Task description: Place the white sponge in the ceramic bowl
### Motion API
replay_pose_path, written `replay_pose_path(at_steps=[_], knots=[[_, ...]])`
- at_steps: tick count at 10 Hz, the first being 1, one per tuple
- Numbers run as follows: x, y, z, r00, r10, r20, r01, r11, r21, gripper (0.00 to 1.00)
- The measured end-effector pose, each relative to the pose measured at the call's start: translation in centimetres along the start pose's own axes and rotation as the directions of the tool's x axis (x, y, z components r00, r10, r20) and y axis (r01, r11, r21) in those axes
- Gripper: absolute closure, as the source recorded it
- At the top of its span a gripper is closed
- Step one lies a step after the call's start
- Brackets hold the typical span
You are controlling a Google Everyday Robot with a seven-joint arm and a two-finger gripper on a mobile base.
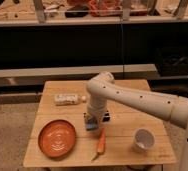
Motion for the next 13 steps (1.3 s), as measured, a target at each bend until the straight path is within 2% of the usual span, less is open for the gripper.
replay_pose_path(at_steps=[2,4,7,9,13], knots=[[-1.1,-2.6,0.1,0.999,-0.054,-0.004,0.054,0.998,-0.014,0.99],[-2.0,-4.0,0.0,0.996,-0.088,-0.005,0.087,0.996,-0.028,0.99],[-3.9,-7.7,0.3,0.988,-0.154,-0.001,0.154,0.987,-0.042,0.99],[-4.8,-8.0,0.6,0.983,-0.185,0.007,0.185,0.981,-0.053,0.99],[-4.6,-9.0,1.1,0.977,-0.211,0.012,0.211,0.975,-0.064,0.99]])
